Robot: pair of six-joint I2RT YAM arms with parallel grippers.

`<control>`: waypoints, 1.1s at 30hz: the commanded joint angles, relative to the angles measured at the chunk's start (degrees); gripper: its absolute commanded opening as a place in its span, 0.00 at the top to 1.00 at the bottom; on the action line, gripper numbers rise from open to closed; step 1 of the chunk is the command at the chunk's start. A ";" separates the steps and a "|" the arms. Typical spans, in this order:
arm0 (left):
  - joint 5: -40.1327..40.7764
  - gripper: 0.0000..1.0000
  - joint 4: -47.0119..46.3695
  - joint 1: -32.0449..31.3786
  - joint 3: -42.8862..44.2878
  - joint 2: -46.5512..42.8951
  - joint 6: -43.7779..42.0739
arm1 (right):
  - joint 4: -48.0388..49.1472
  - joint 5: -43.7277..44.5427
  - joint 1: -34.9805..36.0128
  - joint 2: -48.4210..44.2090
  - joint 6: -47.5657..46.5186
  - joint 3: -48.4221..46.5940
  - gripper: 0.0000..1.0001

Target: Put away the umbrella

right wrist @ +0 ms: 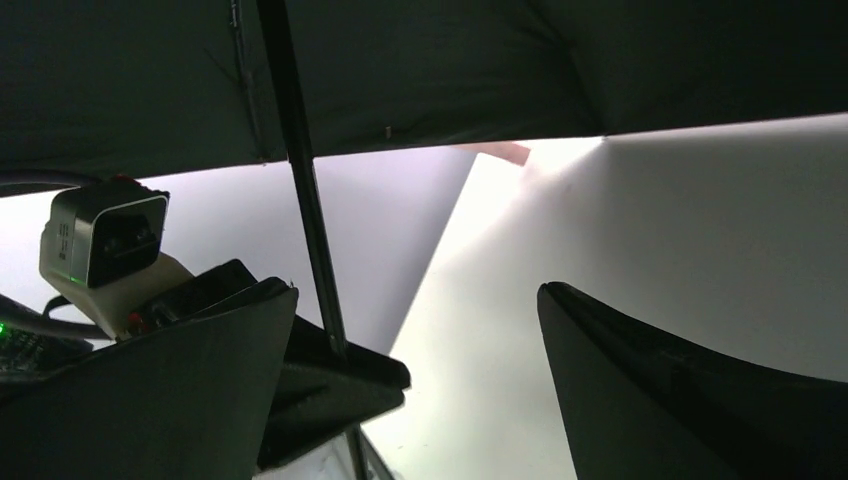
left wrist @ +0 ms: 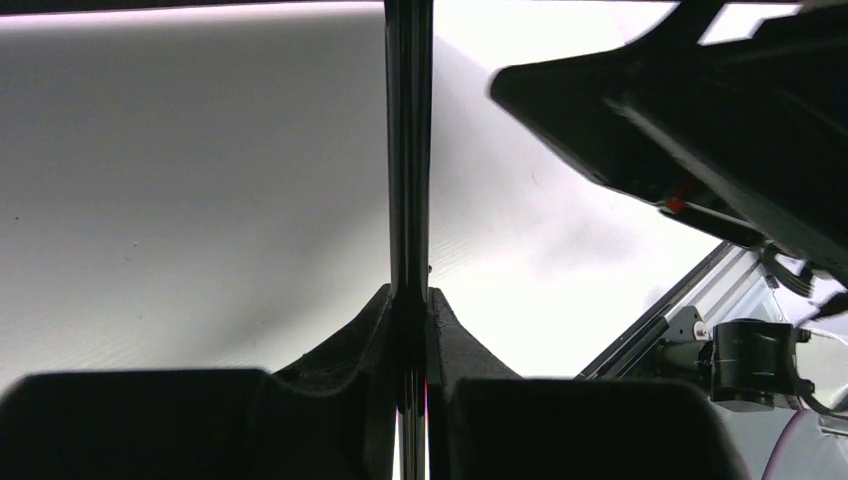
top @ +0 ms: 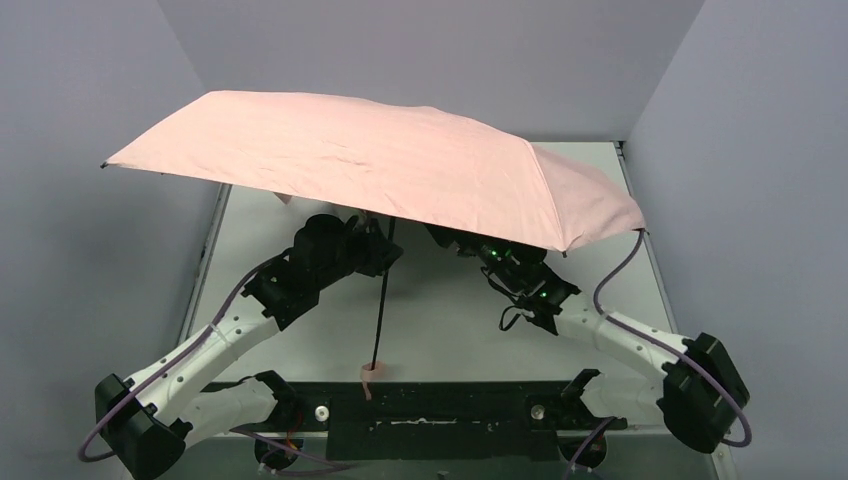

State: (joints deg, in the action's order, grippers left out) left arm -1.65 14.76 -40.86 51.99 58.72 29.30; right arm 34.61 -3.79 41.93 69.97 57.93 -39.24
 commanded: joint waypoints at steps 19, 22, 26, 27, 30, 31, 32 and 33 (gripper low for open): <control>1.65 1.00 -0.03 -0.17 3.48 2.72 -2.52 | -14.36 7.95 2.25 -3.78 -16.95 -12.12 0.05; 1.65 1.00 1.12 -0.25 4.76 3.36 -3.20 | -12.32 7.08 2.58 -0.75 -18.25 -12.94 0.06; 1.65 1.00 1.99 -0.33 5.95 3.44 -3.63 | -9.90 7.45 2.93 2.07 -21.52 -11.46 0.07; 1.65 1.00 2.11 -0.36 6.13 3.46 -3.68 | -8.84 7.97 3.04 2.57 -22.25 -10.49 0.08; 1.65 1.00 2.21 -0.42 6.60 3.53 -3.72 | -6.28 9.52 3.35 3.42 -24.19 -7.87 0.09; 1.65 1.00 2.24 -0.50 6.76 3.59 -3.81 | -5.87 10.27 3.56 3.38 -24.88 -7.34 0.09; 1.65 1.00 2.48 -0.53 6.87 3.65 -3.89 | -5.62 10.84 3.84 3.31 -25.70 -7.04 0.09; 1.65 1.00 2.61 -0.51 6.83 3.68 -3.99 | -5.70 11.47 4.48 3.19 -26.79 -7.04 0.10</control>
State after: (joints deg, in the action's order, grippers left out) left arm 0.64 18.02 -40.91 55.33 62.61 27.77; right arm 21.96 3.92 45.04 73.82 36.93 -46.89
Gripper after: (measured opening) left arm 0.075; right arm 0.911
